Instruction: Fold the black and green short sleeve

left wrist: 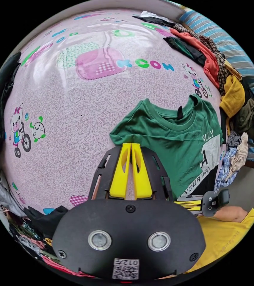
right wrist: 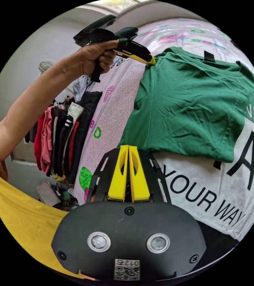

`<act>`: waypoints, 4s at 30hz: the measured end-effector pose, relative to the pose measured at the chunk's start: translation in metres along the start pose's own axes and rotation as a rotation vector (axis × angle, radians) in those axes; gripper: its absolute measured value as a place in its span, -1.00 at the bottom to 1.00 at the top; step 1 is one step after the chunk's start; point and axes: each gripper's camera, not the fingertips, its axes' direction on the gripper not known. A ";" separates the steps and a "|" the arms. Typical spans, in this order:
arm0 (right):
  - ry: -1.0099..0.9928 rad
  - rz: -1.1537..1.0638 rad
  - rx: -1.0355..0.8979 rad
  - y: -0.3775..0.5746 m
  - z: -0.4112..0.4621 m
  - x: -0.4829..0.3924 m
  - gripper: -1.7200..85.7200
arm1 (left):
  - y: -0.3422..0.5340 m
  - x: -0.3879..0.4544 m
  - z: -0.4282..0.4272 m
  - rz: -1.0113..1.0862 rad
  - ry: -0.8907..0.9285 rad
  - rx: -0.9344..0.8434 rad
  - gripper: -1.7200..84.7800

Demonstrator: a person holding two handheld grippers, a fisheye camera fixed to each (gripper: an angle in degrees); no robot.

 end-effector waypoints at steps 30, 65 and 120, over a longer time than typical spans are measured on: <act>-0.149 0.917 0.664 0.212 -0.234 0.226 -0.87 | 0.007 0.229 0.089 0.247 0.065 -0.013 -0.95; 1.189 -0.567 -0.029 0.223 0.328 -0.119 -0.95 | 0.003 0.345 0.168 0.685 -0.185 -0.050 -0.75; 0.797 -0.486 -0.036 -0.059 0.116 0.041 -0.82 | -0.071 0.188 0.145 0.453 -0.110 -0.141 -0.95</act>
